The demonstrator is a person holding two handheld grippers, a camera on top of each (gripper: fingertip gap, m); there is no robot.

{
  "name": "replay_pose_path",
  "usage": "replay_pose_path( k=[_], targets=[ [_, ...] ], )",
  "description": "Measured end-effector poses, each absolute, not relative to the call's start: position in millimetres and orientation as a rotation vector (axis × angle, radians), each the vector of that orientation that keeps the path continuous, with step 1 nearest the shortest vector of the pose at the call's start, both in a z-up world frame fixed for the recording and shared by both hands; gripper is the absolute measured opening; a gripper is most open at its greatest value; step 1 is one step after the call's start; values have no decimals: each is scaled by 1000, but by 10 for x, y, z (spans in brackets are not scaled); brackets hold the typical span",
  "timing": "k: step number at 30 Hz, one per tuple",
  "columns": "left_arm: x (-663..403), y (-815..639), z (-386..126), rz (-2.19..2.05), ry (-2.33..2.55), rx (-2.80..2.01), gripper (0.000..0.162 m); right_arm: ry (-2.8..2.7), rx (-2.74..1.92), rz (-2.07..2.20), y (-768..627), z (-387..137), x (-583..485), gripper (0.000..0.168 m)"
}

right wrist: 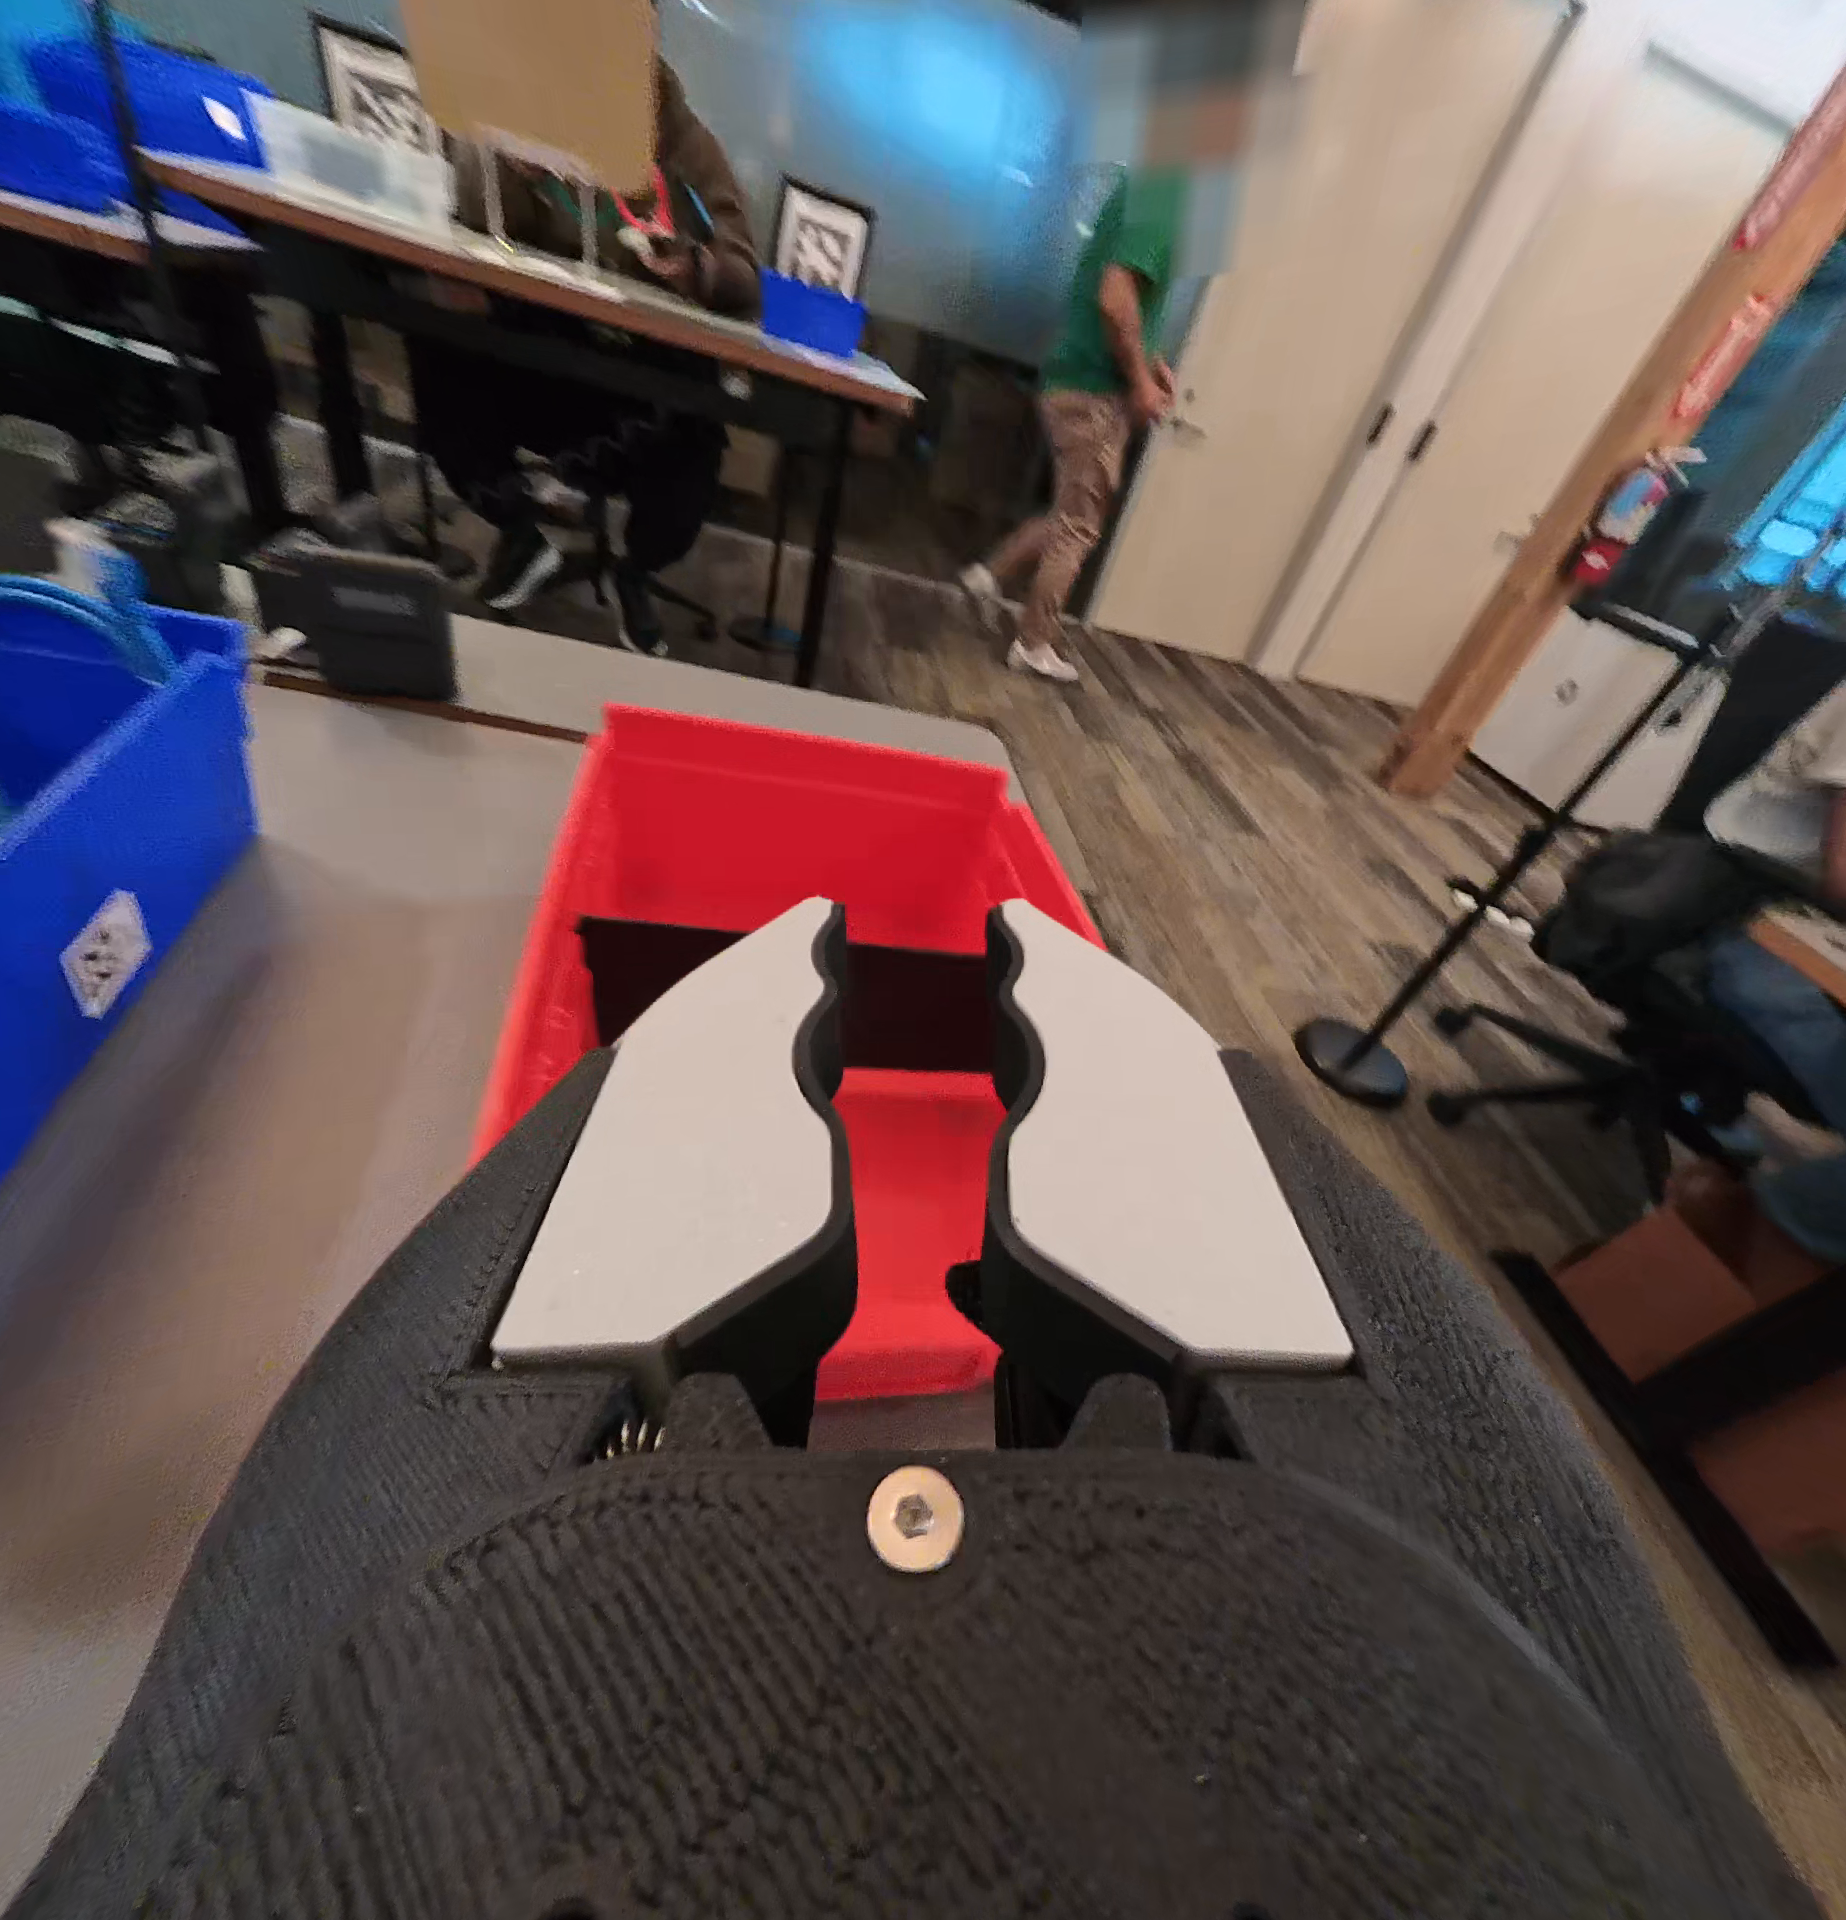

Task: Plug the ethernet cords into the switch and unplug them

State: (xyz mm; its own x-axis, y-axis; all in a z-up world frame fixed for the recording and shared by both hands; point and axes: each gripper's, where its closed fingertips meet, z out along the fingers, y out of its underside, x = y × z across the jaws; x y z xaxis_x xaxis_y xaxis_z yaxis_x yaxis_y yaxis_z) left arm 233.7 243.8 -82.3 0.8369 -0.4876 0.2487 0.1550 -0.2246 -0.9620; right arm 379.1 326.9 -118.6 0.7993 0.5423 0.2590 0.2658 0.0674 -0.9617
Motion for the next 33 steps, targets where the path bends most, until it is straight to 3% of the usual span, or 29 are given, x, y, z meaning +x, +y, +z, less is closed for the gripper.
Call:
replay_pose_path(
  k=[8, 14, 23, 33],
  targets=[
    [110, 1338, -690, 199, 87, -1450, 61, -846, -1302, 467, 2606, -896, 2914, 24],
    [-1023, 861, -1283, 186, -147, -1507, 61, -1098, -1285, 519, 2403, -1245, 2119, 25],
    [-1382, 770, -1858, 208, -100, -1548, 62, -1649, -1188, 577, 2376, -1510, 648, 30],
    [-1284, 805, -2012, 186, -73, -1561, 61, -2316, -1305, 329, 2427, -2262, -449, 35]
  ],
)
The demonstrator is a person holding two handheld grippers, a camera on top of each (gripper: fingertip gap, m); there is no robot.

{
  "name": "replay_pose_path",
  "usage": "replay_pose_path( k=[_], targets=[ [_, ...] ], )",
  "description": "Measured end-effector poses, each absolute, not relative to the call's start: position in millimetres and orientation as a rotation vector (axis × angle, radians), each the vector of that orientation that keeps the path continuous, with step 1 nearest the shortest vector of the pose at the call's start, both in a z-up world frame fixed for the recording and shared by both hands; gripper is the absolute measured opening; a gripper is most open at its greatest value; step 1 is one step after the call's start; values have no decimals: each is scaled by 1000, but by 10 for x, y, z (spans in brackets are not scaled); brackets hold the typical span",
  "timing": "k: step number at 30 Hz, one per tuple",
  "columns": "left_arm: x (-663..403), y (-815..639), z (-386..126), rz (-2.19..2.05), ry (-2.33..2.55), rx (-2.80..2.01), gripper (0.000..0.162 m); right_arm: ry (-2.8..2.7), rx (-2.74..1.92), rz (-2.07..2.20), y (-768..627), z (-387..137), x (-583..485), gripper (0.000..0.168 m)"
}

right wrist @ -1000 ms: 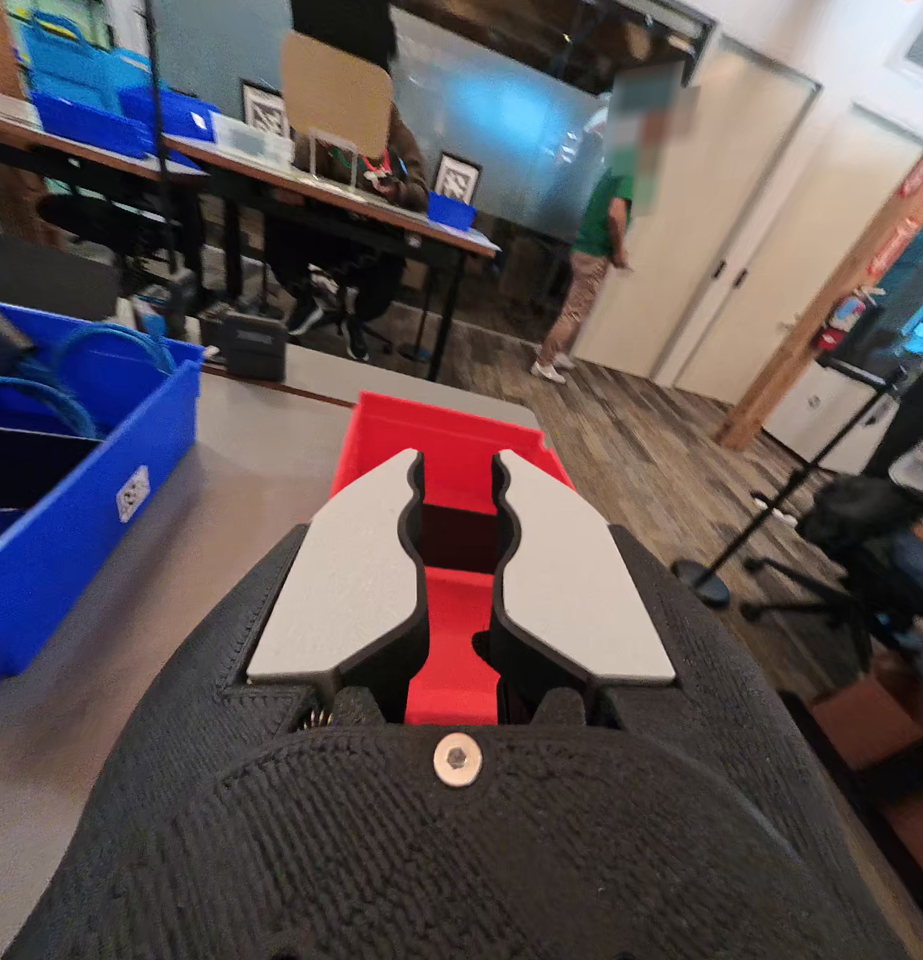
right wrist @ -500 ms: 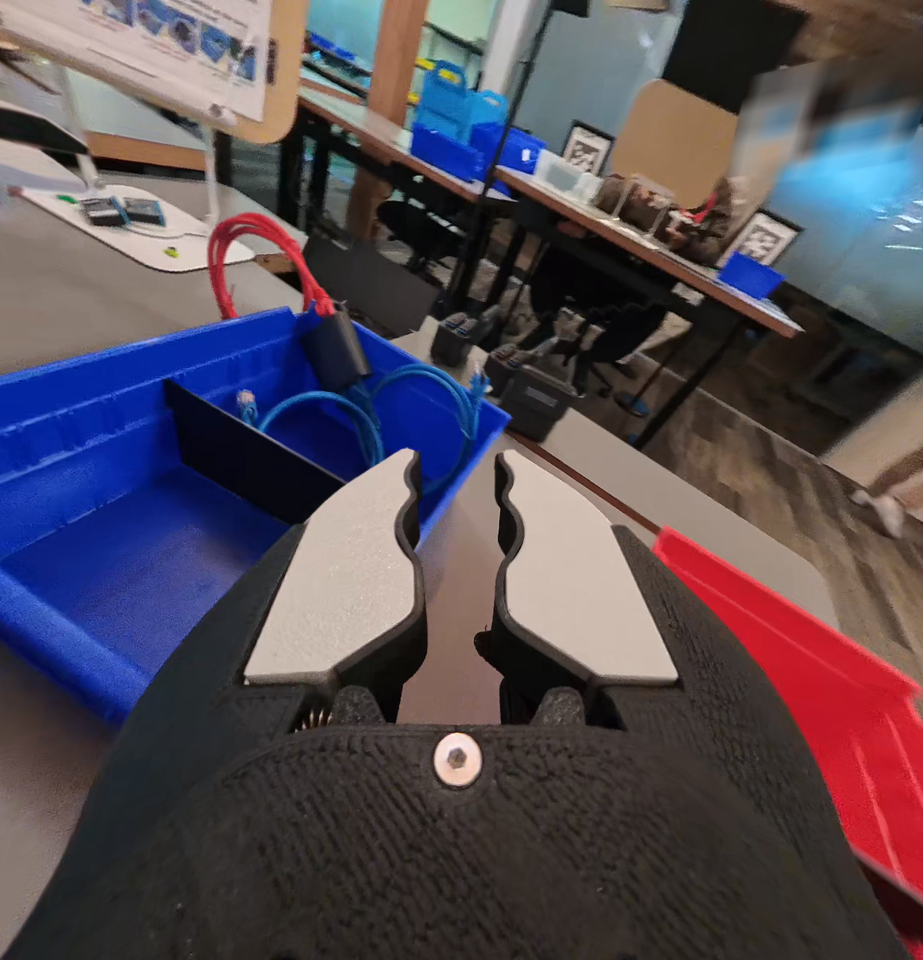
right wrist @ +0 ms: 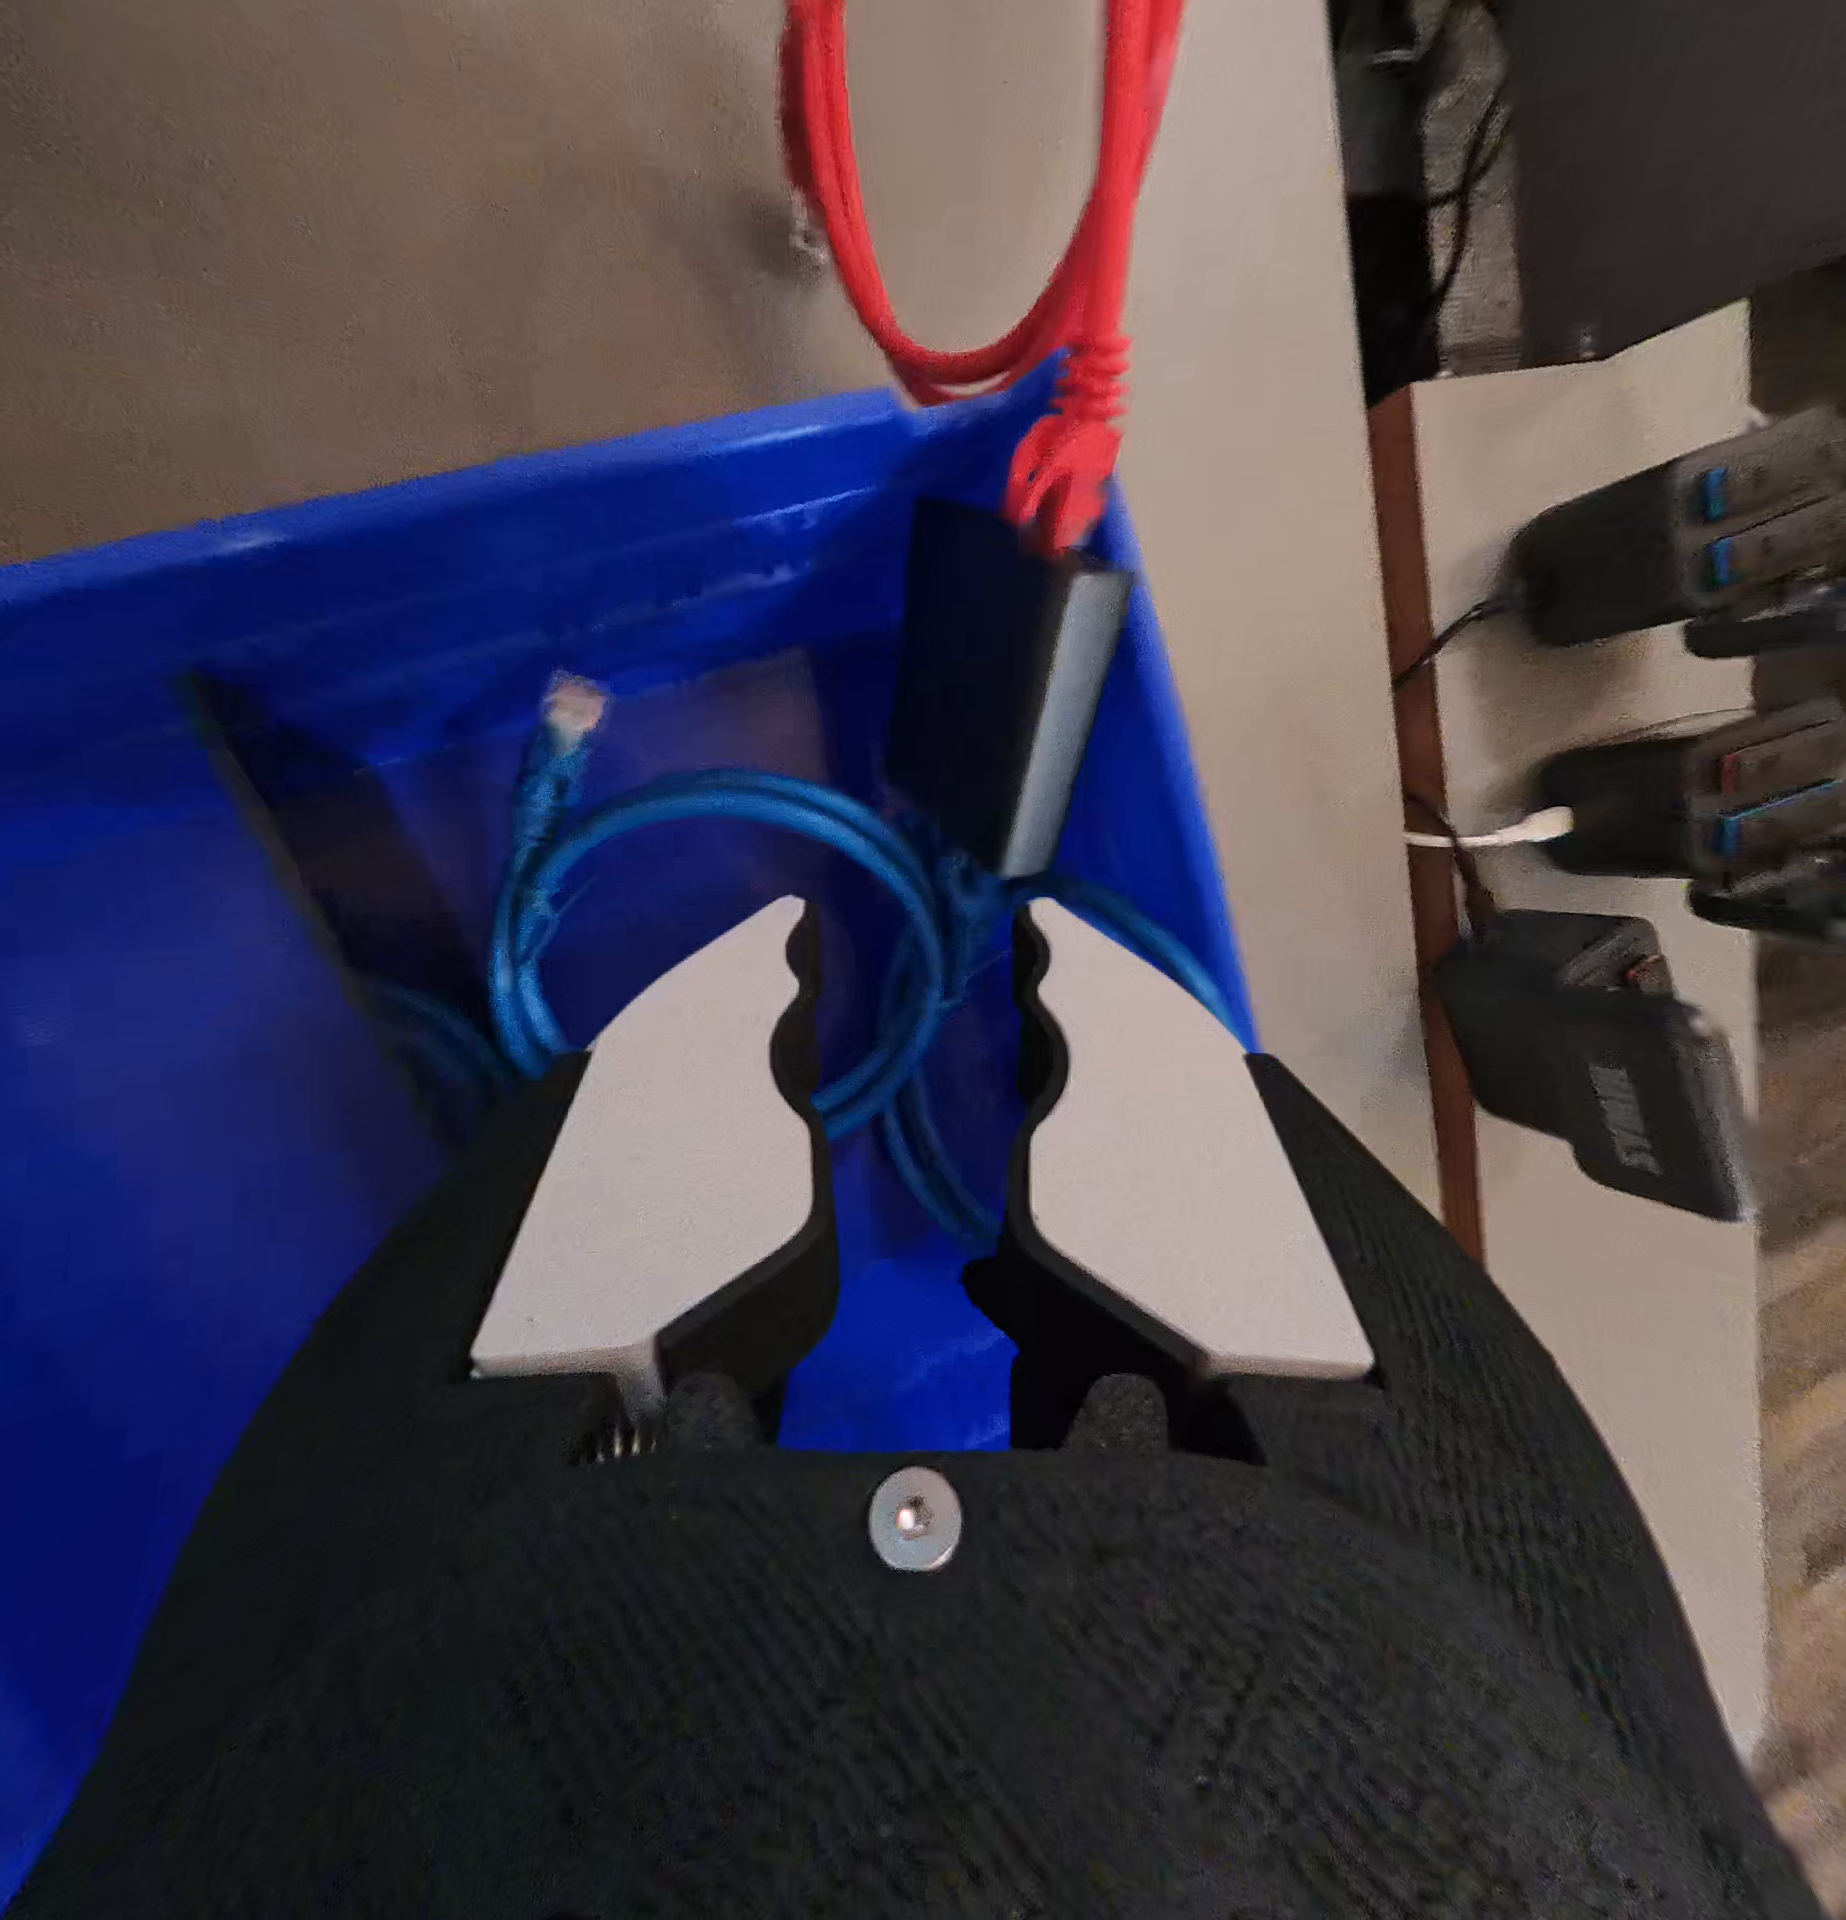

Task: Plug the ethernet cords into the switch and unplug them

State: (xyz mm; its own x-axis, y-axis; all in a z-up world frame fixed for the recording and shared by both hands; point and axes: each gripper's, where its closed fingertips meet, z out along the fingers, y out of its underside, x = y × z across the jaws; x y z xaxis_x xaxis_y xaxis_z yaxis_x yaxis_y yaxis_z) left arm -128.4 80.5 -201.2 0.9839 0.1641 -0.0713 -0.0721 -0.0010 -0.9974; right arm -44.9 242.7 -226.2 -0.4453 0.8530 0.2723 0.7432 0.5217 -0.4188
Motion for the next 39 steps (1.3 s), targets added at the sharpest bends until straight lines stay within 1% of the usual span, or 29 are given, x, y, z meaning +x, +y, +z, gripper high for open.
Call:
replay_pose_path(
  k=[3, 6, 7, 8, 12, 14, 16, 20, 25, 31, 32, 33, 34, 39],
  targets=[
    [-1247, 813, -2015, 156, -70, -1562, 61, -2313, -1319, 317, 2491, -2287, -651, 35],
    [-1242, 821, -2036, 145, -73, -1574, 61, -2385, -1380, 287, 2512, -2407, -701, 41],
    [-1244, 822, -2040, 146, -72, -1575, 61, -2410, -1379, 276, 2518, -2448, -716, 40],
    [-1248, 824, -2042, 149, -70, -1577, 61, -2427, -1364, 289, 2505, -2473, -740, 36],
    [-1243, 828, -2036, 165, -58, -1581, 62, -2452, -1338, 311, 2490, -2485, -780, 35],
    [-1229, 830, -2034, 167, -52, -1579, 61, -2483, -1339, 340, 2449, -2485, -753, 42],
    [-1225, 831, -2033, 180, -41, -1581, 61, -2510, -1353, 418, 2392, -2457, -725, 44],
    [-1233, 824, -2019, 204, -29, -1579, 61, -2488, -1351, 467, 2390, -2447, -746, 35],
    [-1237, 826, -2023, 198, -30, -1581, 60, -2357, -1184, 442, 2385, -2348, -931, 27],
    [-1226, 836, -2042, 193, -26, -1589, 61, -2406, -1157, 347, 2334, -2464, -906, 36],
    [-1226, 837, -2041, 195, -25, -1589, 61, -2401, -1155, 346, 2338, -2459, -911, 33],
    [-1228, 836, -2042, 196, -25, -1588, 61, -2393, -1141, 347, 2347, -2438, -917, 25],
    [-1232, 835, -2041, 196, -26, -1588, 60, -2399, -1124, 358, 2335, -2420, -909, 22],
    [-1265, 829, -2038, 190, -41, -1586, 60, -2423, -1063, 387, 2249, -2401, -863, 20]
  ],
)
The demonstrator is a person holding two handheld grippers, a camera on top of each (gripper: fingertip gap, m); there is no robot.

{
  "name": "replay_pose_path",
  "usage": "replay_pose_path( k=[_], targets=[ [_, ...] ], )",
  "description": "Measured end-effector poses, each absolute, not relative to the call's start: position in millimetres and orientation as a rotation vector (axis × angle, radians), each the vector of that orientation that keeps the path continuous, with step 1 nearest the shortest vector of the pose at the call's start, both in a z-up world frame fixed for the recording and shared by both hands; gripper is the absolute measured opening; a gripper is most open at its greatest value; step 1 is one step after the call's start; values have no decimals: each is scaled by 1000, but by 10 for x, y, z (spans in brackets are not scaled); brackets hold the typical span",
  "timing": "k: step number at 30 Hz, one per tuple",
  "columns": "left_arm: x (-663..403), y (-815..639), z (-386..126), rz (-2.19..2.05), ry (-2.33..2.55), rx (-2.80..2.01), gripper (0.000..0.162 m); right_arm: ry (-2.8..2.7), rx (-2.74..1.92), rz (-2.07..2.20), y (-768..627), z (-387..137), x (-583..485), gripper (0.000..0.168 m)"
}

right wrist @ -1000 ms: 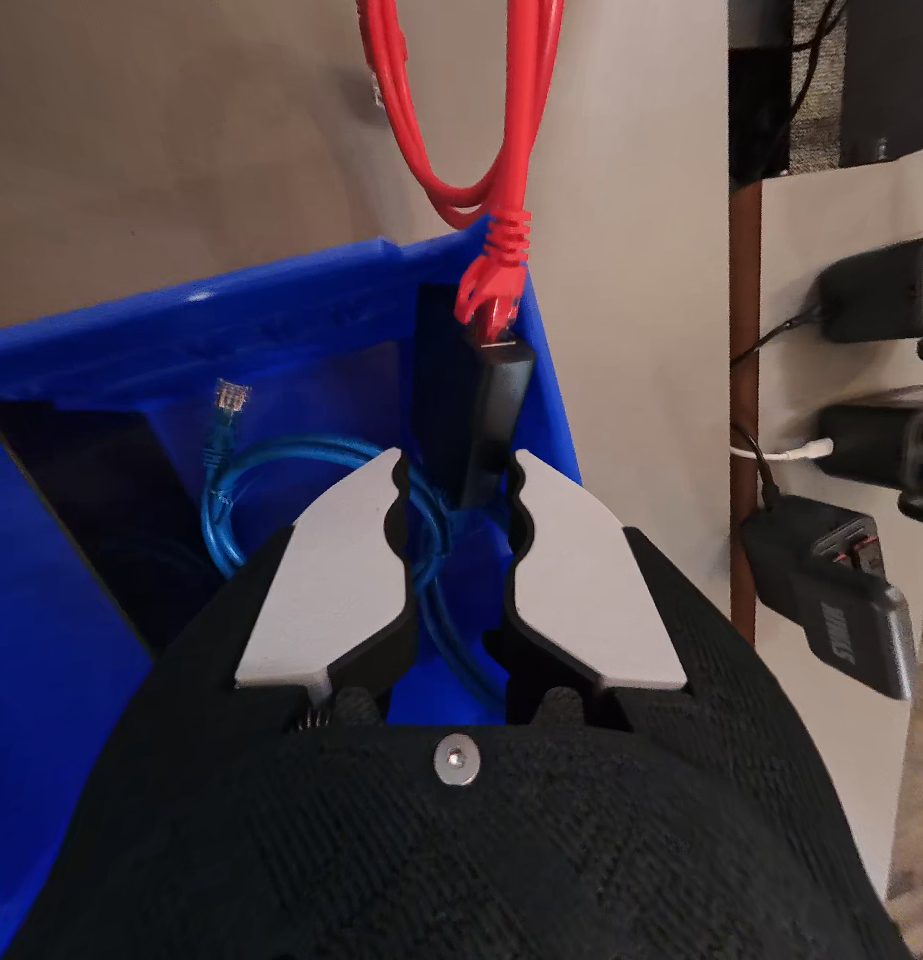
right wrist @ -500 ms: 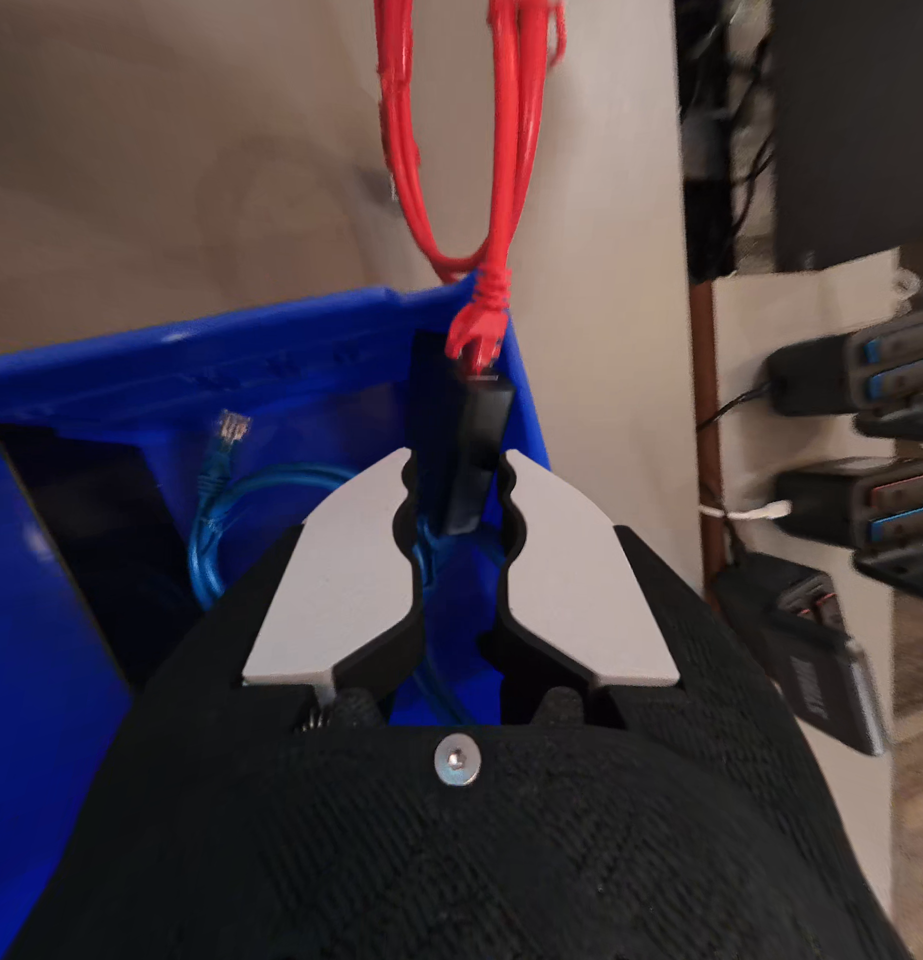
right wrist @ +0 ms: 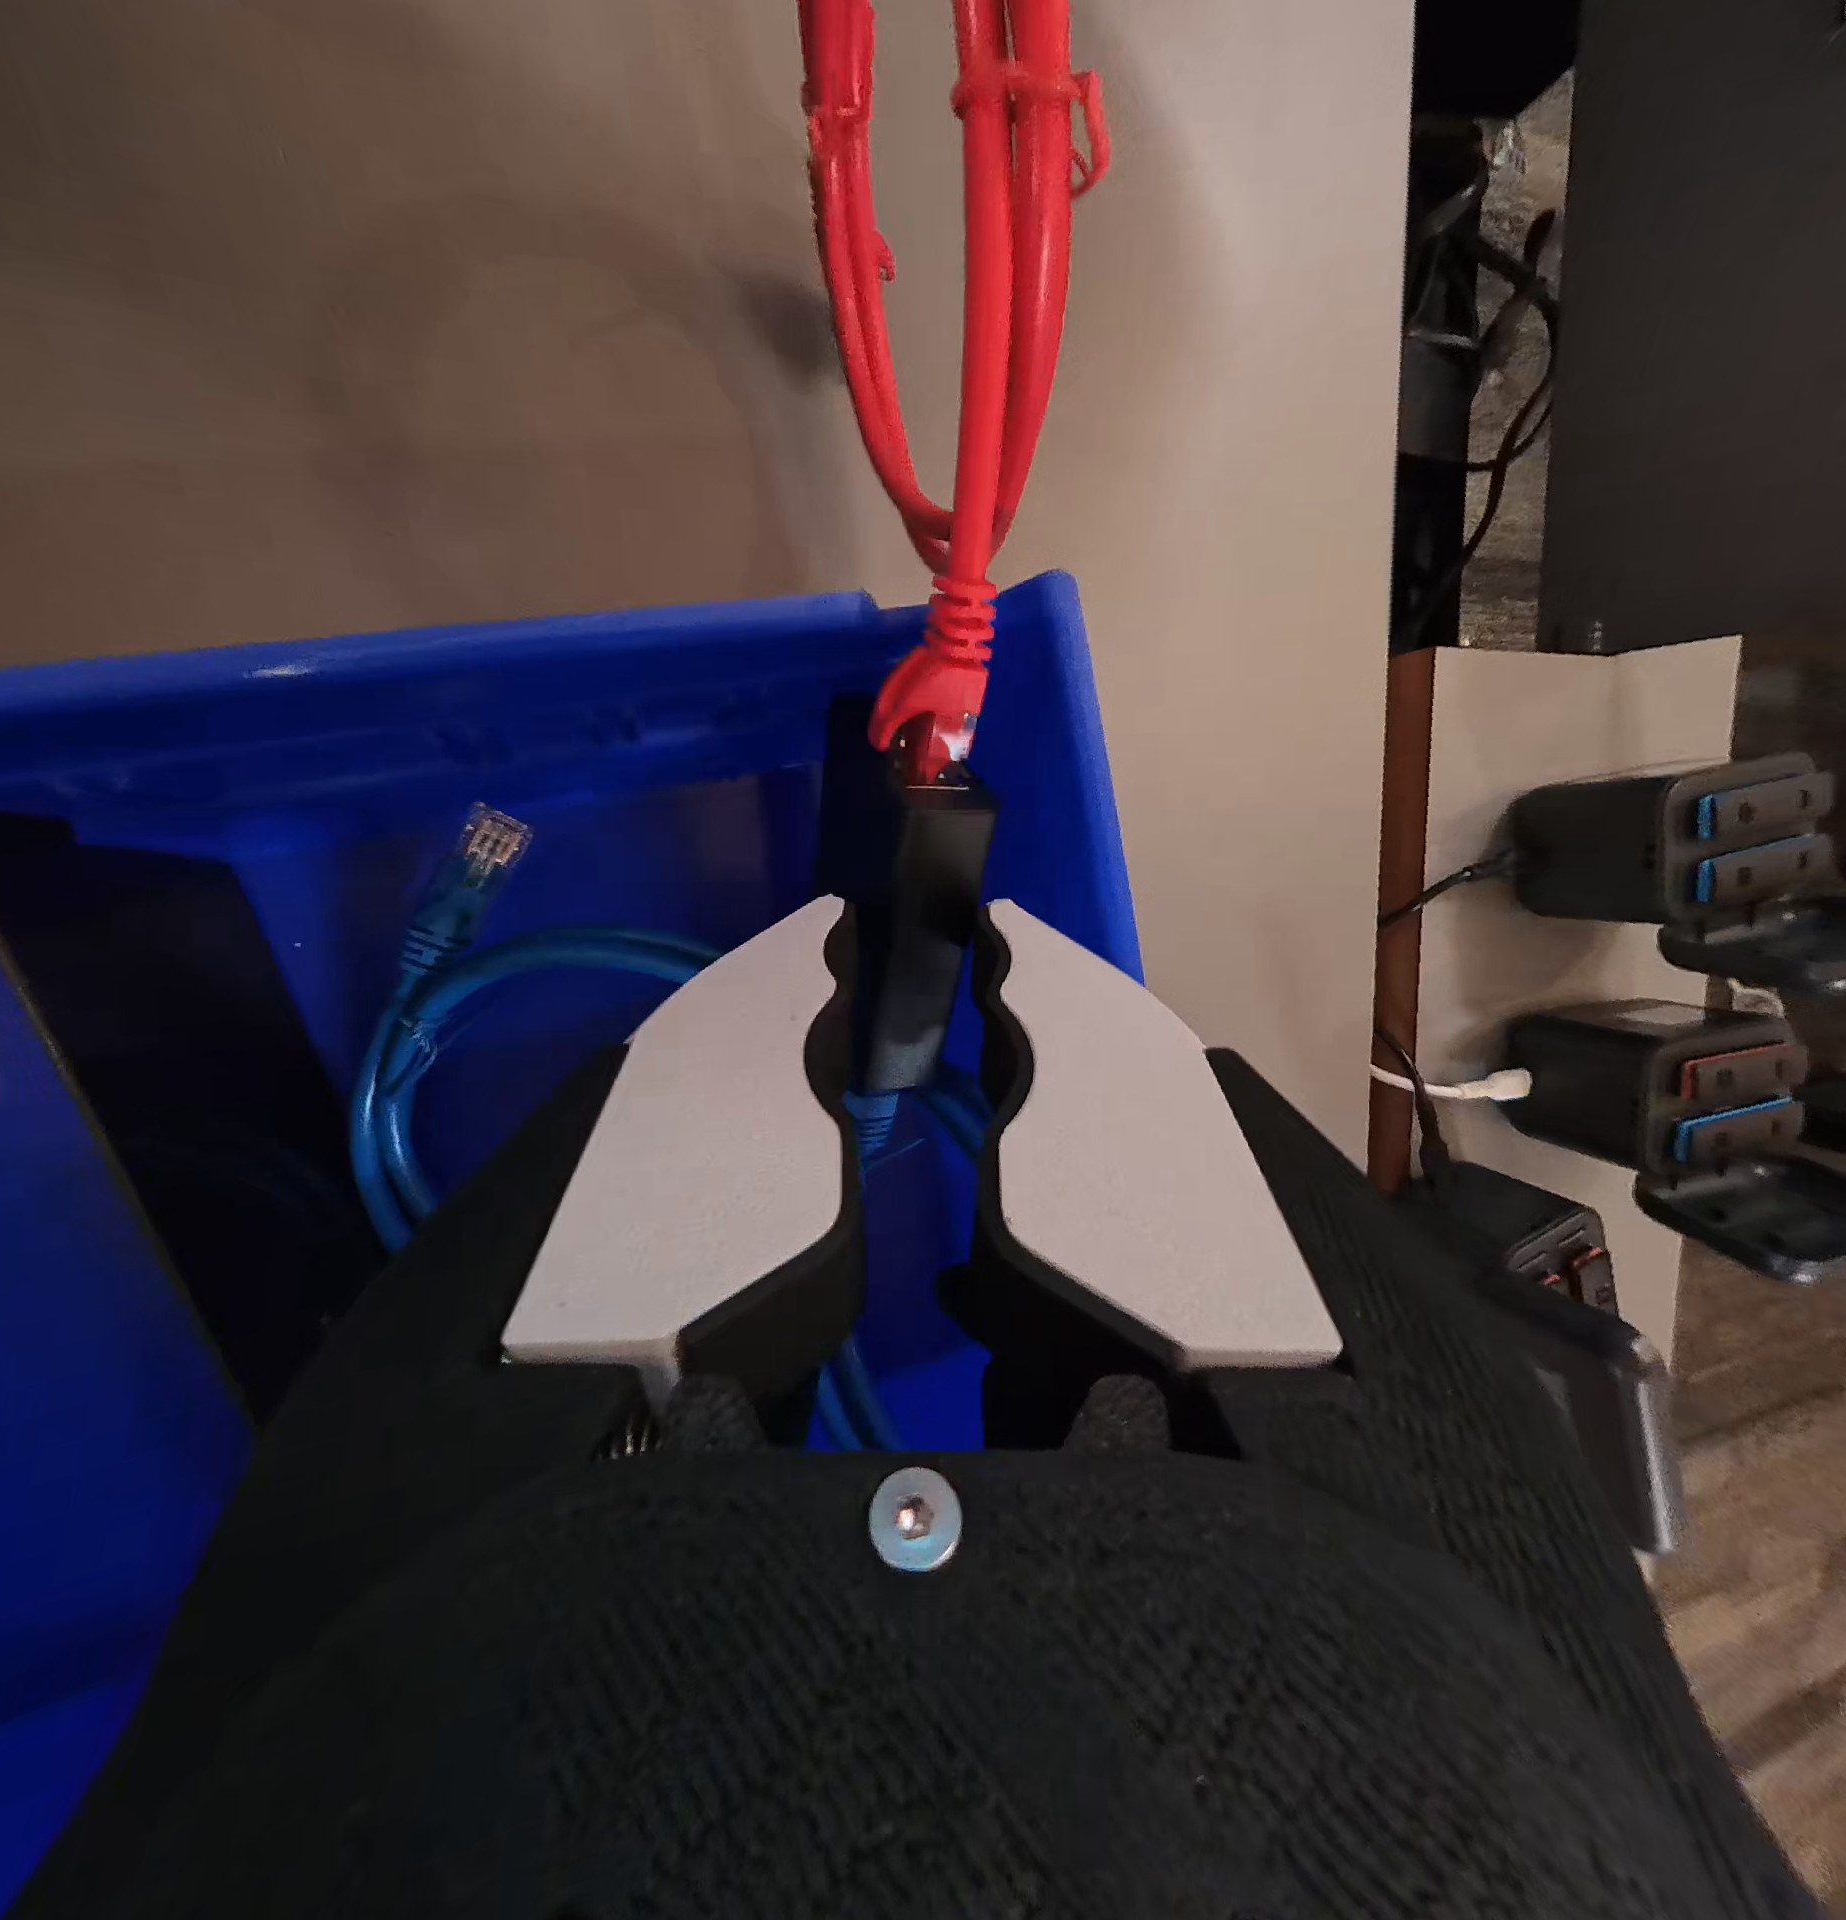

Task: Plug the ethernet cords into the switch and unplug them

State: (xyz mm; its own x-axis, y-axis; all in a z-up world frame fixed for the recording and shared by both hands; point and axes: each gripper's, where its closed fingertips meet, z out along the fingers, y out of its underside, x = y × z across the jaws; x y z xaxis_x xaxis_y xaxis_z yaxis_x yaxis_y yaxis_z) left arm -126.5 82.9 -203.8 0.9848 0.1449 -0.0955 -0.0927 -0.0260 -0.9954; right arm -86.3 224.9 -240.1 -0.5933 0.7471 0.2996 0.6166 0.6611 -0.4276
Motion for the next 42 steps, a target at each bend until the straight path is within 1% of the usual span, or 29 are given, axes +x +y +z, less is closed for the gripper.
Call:
replay_pose_path(
  k=[8, 14, 18, 22, 25, 29, 33, 36, 40, 42],
  targets=[
    [-1202, 820, -1970, 259, 58, -1556, 62, -2327, -846, 298, 2194, -2302, -837, 19],
    [-907, 935, -1572, 479, 383, -1457, 61, -2173, -695, 219, 2155, -2184, -718, 19],
    [-785, 1305, -1544, 661, 656, -1558, 62, -2042, -624, 198, 2119, -1979, -645, 19],
    [-674, 1649, -1512, 682, 791, -1618, 68, -1962, -557, 153, 2089, -1763, -548, 19],
    [-614, 1774, -1466, 781, 910, -1640, 64, -1918, -486, 64, 2074, -1623, -458, 19],
    [-608, 1847, -1345, 963, 955, -1587, 59, -1836, -420, -36, 2084, -1438, -331, 19],
    [-523, 1775, -1089, 1140, 881, -1433, 62, -1701, -432, -90, 2112, -1162, -226, 18],
    [-306, 1598, -936, 1076, 810, -1317, 59, -1591, -446, -88, 2148, -913, -136, 18],
    [83, 1294, -784, 809, 796, -1153, 42, -1453, -489, 37, 2153, -549, -2, 17],
    [73, 1235, -680, 716, 720, -1153, 45, -1377, -503, 107, 2146, -369, 71, 18]
  ],
)
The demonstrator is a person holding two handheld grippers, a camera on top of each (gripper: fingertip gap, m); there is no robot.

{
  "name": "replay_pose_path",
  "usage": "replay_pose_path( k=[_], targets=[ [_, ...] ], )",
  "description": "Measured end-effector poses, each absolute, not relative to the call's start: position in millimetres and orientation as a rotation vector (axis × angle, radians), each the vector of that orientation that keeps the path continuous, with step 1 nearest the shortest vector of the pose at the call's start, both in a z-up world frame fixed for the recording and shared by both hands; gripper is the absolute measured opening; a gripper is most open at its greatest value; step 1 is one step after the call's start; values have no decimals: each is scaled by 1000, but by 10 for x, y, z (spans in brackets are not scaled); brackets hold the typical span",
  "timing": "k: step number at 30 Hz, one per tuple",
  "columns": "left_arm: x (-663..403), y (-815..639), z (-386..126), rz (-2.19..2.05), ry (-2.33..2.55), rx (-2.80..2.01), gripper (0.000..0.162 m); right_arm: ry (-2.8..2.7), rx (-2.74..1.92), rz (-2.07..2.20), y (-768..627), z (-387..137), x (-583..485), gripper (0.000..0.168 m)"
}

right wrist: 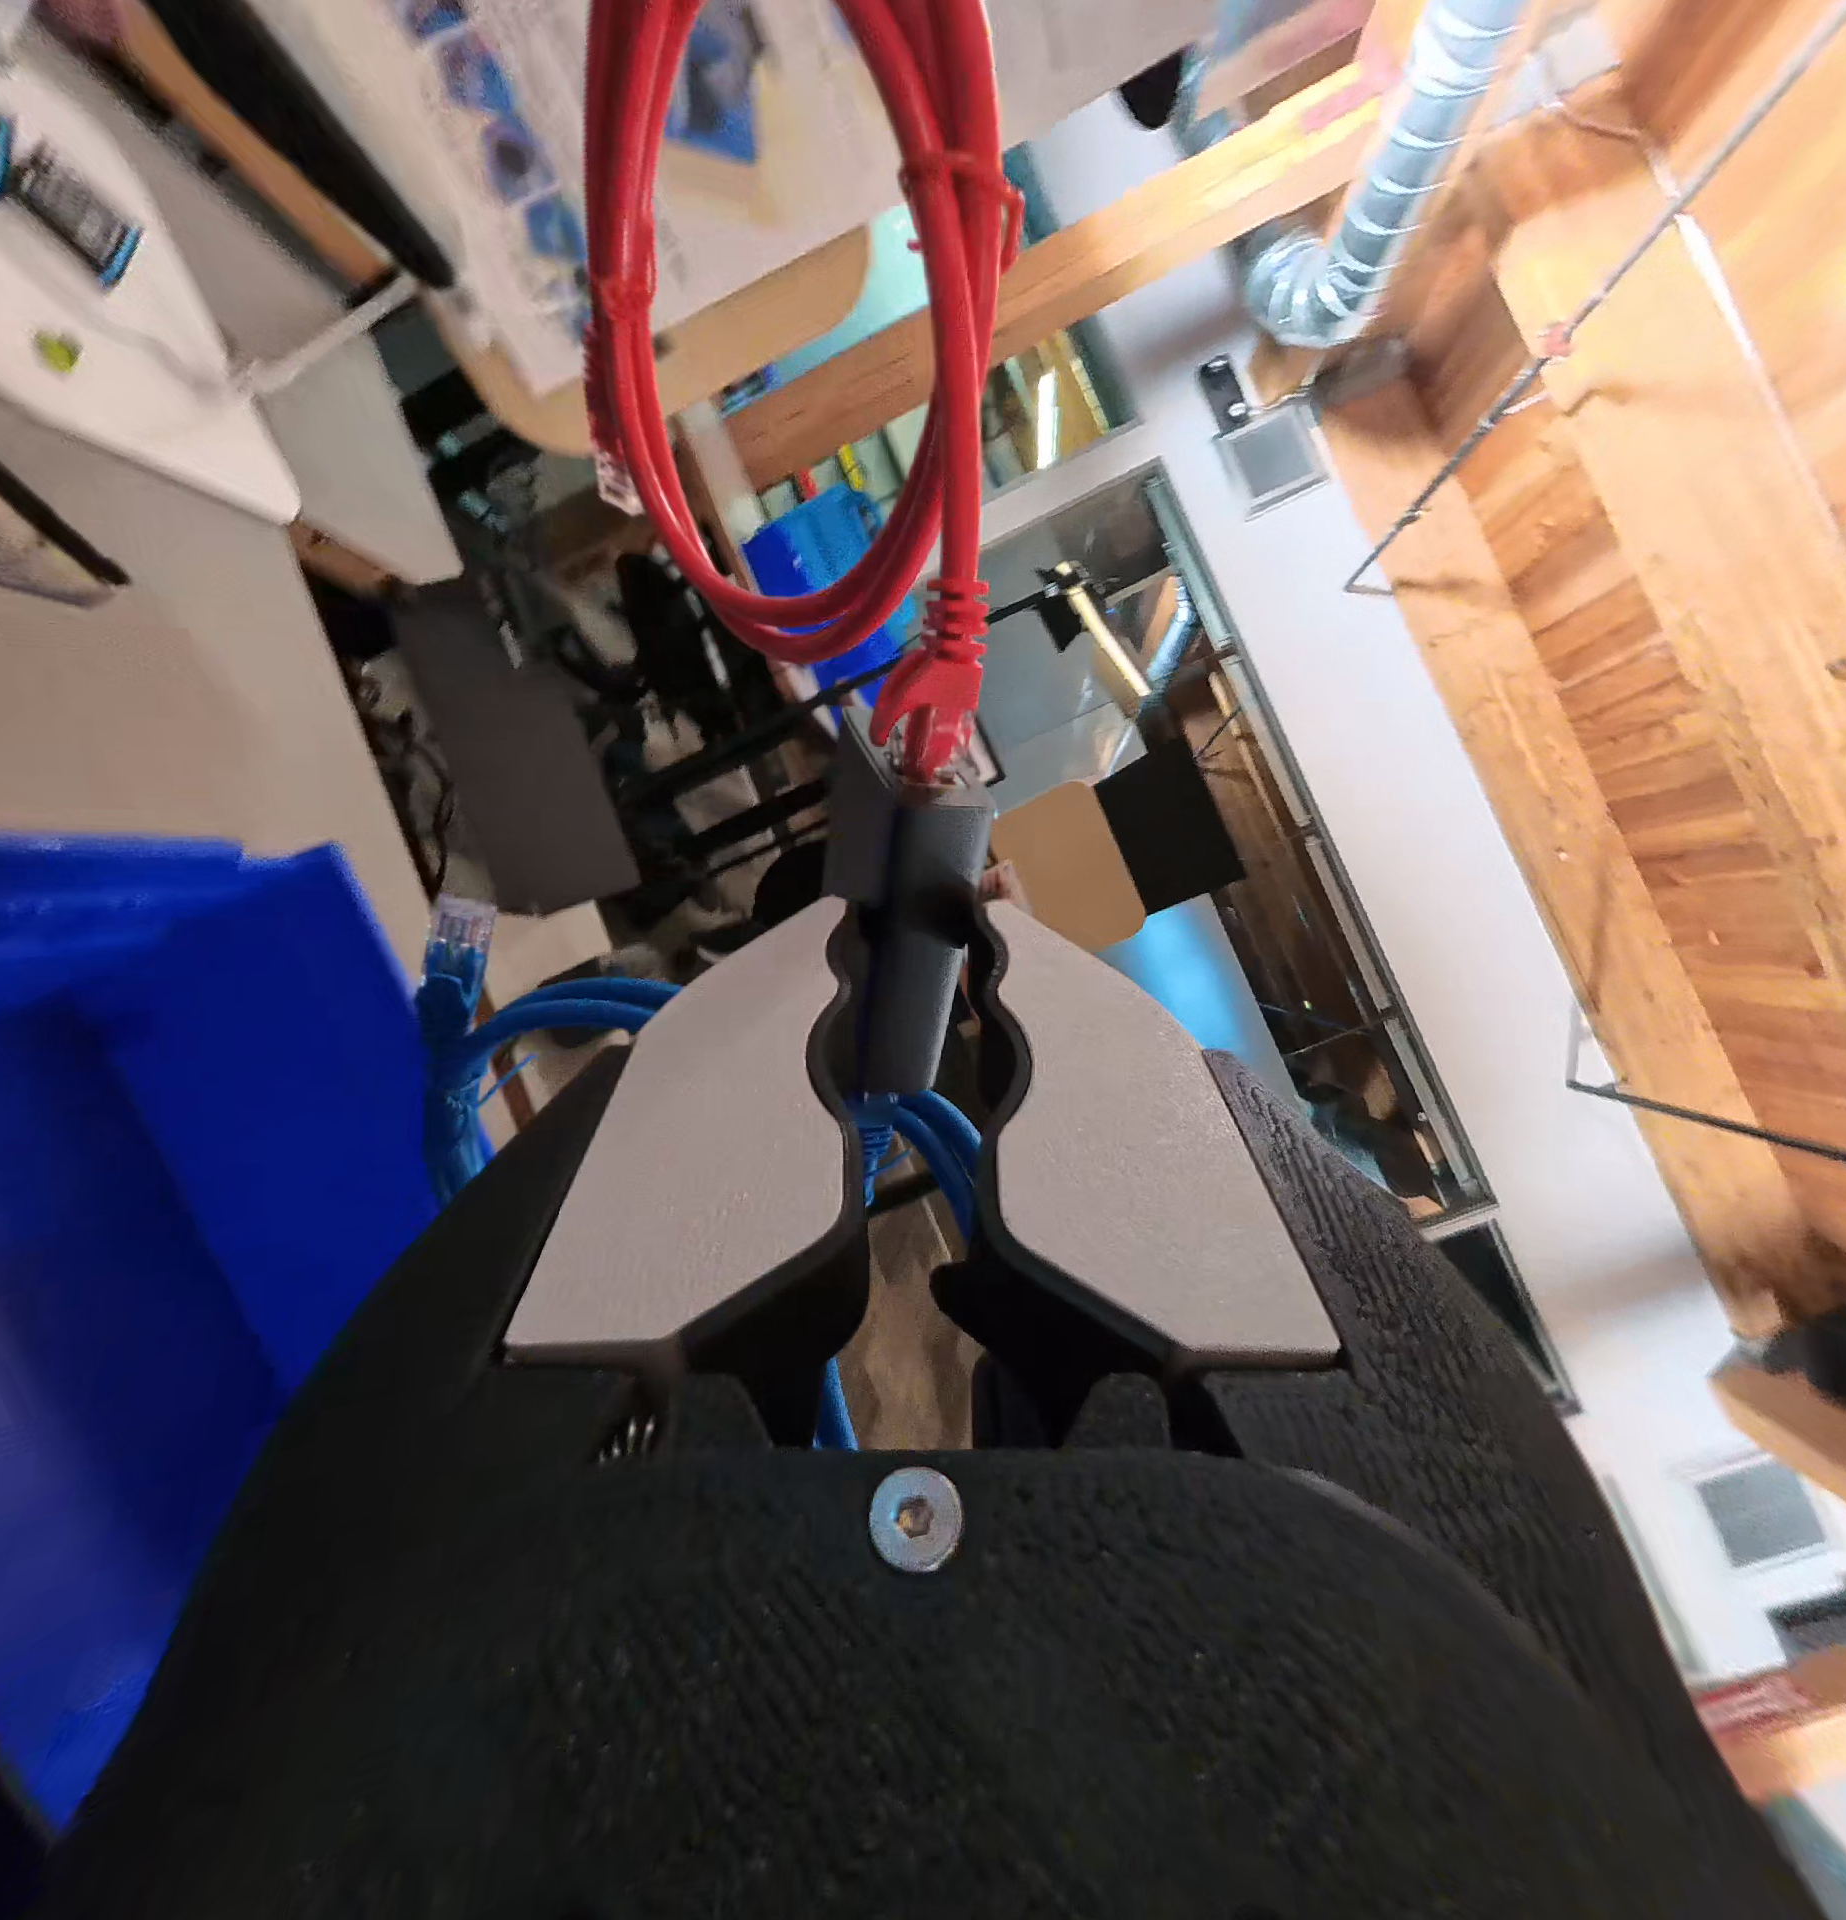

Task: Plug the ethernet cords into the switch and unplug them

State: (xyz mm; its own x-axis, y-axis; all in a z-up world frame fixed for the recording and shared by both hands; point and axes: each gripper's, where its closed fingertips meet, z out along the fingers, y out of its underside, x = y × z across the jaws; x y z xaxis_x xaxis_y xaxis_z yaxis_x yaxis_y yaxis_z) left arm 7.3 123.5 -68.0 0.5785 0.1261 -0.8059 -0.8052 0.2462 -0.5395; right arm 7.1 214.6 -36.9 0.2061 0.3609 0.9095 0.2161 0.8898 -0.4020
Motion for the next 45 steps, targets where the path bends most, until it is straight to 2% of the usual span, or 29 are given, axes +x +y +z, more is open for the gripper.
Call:
replay_pose_path(
  k=[5, 8, 10, 12, 15, 18, 22, 25, 30, 34, 39, 45],
  targets=[
    [-191, 1091, -303, 387, 442, -1038, 49, -1216, -528, 270, 2114, -7, 278, 17],
    [-248, 1213, -310, 189, 399, -1025, 47, -1160, -544, 425, 2033, 105, 402, 18],
    [-201, 1397, -378, 116, 443, -1071, 56, -1160, -535, 510, 1958, 99, 441, 18],
    [-90, 1520, -344, -3, 484, -1081, 72, -1195, -522, 607, 1865, 7, 443, 17],
    [-12, 1701, -254, -151, 506, -1106, 82, -1280, -491, 709, 1767, -102, 379, 17],
    [118, 1765, -204, -265, 580, -1077, 75, -1333, -475, 769, 1699, -172, 338, 18],
    [227, 1744, -211, -293, 668, -1008, 42, -1348, -455, 851, 1648, -178, 344, 17],
    [305, 1663, -225, -351, 699, -954, 31, -1368, -433, 939, 1593, -186, 376, 18],
    [297, 1651, -277, -263, 743, -1021, 26, -1401, -491, 999, 1643, -226, 408, 19],
    [32, 1786, -372, 239, 750, -1153, 21, -1429, -539, 952, 1720, -241, 517, 32],
    [-189, 1814, -488, 830, 883, -1191, 20, -1405, -544, 677, 1888, -254, 576, 36],
    [-65, 1750, -631, 781, 1032, -1202, 20, -1488, -520, 250, 2087, -495, 450, 43]
  ],
)
